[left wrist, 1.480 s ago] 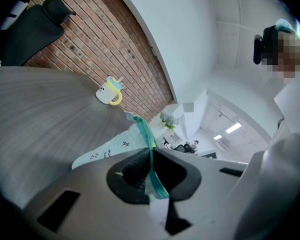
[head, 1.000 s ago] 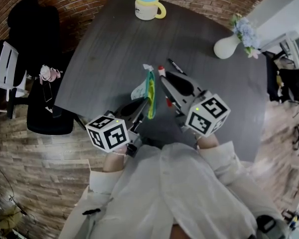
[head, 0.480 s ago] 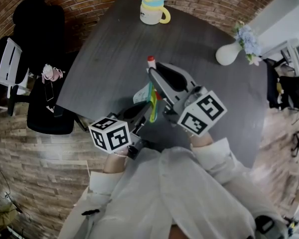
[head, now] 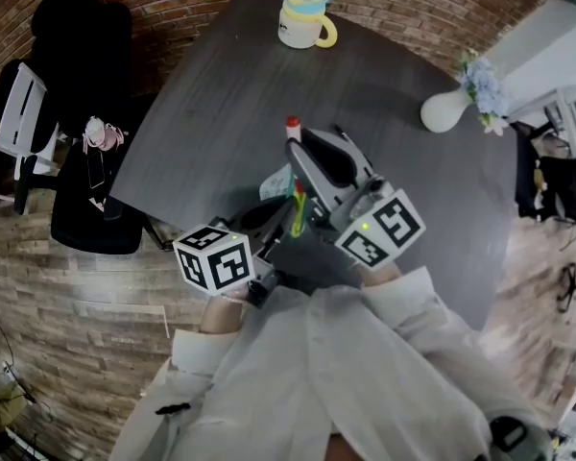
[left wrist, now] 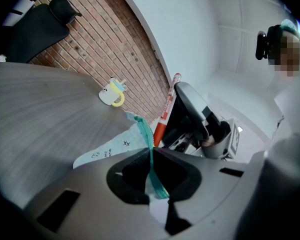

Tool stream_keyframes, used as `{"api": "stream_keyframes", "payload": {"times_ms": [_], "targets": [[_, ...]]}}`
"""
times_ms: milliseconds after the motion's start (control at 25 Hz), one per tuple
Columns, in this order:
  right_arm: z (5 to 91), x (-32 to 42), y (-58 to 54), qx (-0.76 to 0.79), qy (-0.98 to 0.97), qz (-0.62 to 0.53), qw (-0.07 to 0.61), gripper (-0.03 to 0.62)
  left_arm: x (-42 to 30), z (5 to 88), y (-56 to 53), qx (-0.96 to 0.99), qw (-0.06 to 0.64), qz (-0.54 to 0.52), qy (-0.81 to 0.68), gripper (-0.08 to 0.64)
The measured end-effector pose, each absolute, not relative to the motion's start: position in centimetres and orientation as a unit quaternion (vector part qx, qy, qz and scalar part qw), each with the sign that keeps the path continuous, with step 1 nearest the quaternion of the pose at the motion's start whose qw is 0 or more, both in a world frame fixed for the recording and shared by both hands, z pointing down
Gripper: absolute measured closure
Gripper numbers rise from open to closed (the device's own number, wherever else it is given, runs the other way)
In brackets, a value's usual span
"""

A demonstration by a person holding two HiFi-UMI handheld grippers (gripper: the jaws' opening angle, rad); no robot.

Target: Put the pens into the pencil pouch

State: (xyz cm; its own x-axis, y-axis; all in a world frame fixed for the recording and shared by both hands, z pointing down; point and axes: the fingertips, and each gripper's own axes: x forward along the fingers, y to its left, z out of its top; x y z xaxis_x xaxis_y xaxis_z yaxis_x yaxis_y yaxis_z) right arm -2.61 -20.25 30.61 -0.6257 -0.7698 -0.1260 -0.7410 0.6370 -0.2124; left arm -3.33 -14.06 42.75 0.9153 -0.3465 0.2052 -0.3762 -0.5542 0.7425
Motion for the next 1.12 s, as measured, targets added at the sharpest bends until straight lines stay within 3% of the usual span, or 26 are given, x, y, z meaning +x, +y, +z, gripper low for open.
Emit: {"api": "stream_keyframes", "payload": {"times_ms": [560,1120], "targets": [[35.0,-1.7,-17.3,-0.409,0.902,-0.109,0.081,0.528,-3.9,42.6,-14.7,0.876,0.430,0.005,-0.218,0.537],[38.4,-2.0,-14.4,-0.386,0.914,-0.123,0.010,0.527,-3.6,42.5,-14.6,0.878,0.426,0.008,-0.216,0.537]]}}
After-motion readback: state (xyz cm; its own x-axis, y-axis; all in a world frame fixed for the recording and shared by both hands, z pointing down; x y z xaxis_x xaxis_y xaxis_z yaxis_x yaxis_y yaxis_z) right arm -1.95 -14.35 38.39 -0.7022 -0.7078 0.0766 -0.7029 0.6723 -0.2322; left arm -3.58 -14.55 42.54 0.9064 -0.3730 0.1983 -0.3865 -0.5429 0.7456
